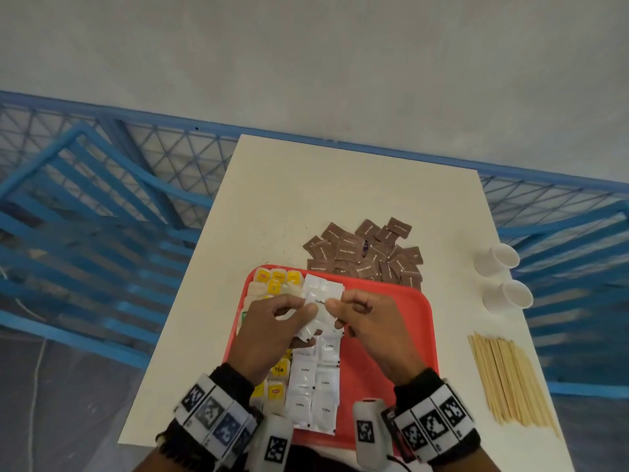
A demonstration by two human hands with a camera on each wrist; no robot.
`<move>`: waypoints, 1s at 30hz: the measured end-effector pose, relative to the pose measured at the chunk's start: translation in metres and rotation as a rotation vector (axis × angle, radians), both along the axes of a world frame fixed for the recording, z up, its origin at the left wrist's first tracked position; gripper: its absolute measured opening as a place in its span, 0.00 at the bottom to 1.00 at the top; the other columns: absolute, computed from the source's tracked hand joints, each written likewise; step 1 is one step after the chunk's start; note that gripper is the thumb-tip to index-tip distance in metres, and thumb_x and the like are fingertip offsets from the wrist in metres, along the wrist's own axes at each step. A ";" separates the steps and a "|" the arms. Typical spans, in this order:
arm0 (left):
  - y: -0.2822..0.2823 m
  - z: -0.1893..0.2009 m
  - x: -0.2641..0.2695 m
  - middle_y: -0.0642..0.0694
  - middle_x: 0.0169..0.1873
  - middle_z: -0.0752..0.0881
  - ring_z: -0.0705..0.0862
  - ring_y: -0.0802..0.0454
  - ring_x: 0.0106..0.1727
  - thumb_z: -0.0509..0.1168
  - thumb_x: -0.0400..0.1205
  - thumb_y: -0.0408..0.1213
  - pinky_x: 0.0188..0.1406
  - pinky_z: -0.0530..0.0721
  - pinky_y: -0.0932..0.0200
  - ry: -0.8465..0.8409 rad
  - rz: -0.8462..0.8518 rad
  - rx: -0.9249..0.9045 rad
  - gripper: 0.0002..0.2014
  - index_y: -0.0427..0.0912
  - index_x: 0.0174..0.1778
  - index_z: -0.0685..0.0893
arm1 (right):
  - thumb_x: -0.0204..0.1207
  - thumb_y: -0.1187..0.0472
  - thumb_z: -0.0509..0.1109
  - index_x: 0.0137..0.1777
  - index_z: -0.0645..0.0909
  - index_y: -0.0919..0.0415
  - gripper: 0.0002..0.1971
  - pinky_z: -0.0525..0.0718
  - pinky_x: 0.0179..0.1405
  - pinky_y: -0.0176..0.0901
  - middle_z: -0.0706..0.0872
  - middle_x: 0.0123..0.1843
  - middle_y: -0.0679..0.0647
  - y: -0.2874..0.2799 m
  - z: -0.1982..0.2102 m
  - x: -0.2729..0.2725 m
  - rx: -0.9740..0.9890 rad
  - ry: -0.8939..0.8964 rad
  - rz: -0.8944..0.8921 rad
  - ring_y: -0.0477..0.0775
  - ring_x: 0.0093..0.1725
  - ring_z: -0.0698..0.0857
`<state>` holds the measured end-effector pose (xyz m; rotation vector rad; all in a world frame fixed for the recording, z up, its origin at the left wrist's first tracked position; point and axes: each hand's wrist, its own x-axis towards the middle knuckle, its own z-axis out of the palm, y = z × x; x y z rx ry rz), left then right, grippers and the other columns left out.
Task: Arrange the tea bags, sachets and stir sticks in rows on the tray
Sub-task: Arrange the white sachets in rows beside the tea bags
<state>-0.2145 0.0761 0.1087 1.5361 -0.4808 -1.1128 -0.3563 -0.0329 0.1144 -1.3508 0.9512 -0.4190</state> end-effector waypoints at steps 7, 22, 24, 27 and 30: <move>0.025 -0.021 0.010 0.51 0.50 0.91 0.89 0.49 0.51 0.71 0.82 0.30 0.36 0.90 0.55 -0.059 -0.007 0.113 0.08 0.45 0.43 0.93 | 0.76 0.60 0.76 0.40 0.85 0.71 0.12 0.75 0.29 0.32 0.84 0.29 0.54 -0.001 -0.046 -0.032 0.023 0.198 0.020 0.43 0.28 0.78; 0.059 -0.042 0.022 0.34 0.47 0.86 0.91 0.47 0.37 0.69 0.80 0.20 0.37 0.91 0.51 0.011 0.066 0.181 0.09 0.36 0.51 0.84 | 0.69 0.62 0.82 0.35 0.84 0.62 0.10 0.79 0.29 0.36 0.88 0.25 0.55 0.031 -0.129 -0.054 0.150 0.481 0.028 0.43 0.22 0.80; 0.057 -0.041 0.021 0.33 0.49 0.87 0.92 0.44 0.39 0.66 0.79 0.17 0.39 0.92 0.49 0.041 0.066 0.174 0.11 0.36 0.52 0.81 | 0.70 0.60 0.82 0.34 0.83 0.62 0.11 0.79 0.29 0.35 0.87 0.24 0.54 0.030 -0.125 -0.056 0.119 0.460 0.000 0.43 0.22 0.80; 0.052 -0.036 0.018 0.31 0.51 0.88 0.91 0.40 0.41 0.65 0.79 0.15 0.42 0.92 0.48 0.121 0.055 0.145 0.16 0.37 0.56 0.76 | 0.71 0.54 0.81 0.30 0.80 0.60 0.16 0.80 0.29 0.39 0.85 0.23 0.53 0.027 -0.103 -0.055 0.043 0.410 -0.038 0.44 0.22 0.78; 0.047 -0.031 0.014 0.29 0.52 0.88 0.90 0.40 0.43 0.67 0.79 0.16 0.44 0.92 0.47 0.156 0.015 0.126 0.18 0.39 0.58 0.75 | 0.74 0.48 0.77 0.30 0.78 0.60 0.19 0.78 0.28 0.36 0.84 0.24 0.51 0.024 -0.060 -0.037 -0.042 0.320 -0.005 0.45 0.23 0.78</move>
